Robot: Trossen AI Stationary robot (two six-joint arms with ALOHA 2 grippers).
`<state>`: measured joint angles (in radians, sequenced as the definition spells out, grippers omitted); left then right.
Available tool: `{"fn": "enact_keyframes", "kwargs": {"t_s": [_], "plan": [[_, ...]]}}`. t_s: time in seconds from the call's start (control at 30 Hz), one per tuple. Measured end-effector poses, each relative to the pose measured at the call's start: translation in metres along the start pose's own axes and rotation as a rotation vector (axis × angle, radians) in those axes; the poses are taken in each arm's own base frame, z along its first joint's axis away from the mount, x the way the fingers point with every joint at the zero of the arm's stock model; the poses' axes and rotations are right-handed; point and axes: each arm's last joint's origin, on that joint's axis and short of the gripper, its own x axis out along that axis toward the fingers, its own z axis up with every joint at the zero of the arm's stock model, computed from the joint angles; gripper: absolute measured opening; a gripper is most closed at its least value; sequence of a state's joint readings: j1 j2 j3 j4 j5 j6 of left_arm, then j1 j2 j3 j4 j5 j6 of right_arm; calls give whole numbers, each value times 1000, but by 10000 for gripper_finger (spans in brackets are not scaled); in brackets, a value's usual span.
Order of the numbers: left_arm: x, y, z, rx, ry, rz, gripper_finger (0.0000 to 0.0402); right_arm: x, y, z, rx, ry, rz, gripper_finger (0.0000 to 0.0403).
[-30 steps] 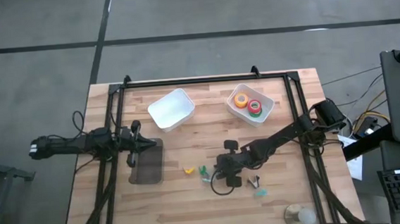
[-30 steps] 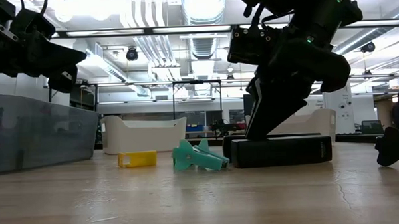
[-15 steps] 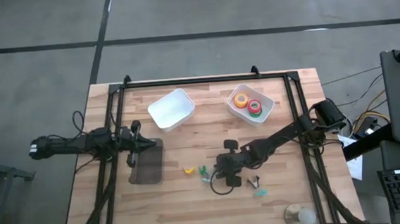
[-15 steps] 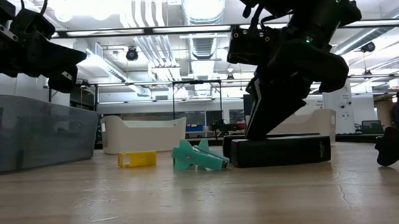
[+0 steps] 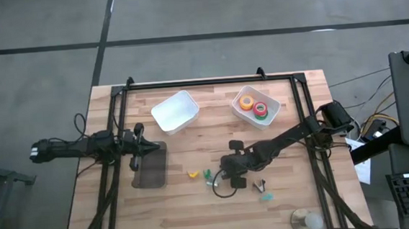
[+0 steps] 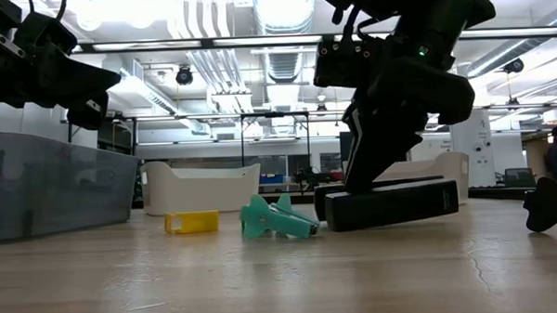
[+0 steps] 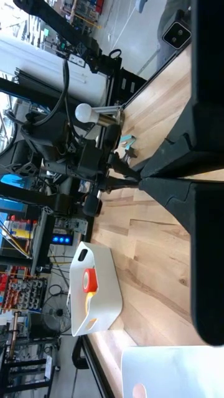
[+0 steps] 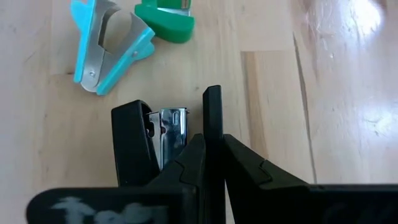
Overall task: Pick and place Stapler, Stapler remover, tape
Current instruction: Put the black stapler into the left white bin
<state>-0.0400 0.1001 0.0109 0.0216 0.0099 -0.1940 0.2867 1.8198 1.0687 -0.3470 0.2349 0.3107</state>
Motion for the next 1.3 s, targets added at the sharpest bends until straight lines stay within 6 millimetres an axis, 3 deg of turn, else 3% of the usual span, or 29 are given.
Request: {"fn": "enact_keyframes", "kwargs": {"t_s": [0.97, 1.3], "plan": [[0, 0, 0, 0, 0, 0, 12, 0, -14, 5, 21, -5, -72, 39], [0, 0, 0, 0, 0, 0, 12, -23, -23, 42, -22, -93, -176, 38]]}}
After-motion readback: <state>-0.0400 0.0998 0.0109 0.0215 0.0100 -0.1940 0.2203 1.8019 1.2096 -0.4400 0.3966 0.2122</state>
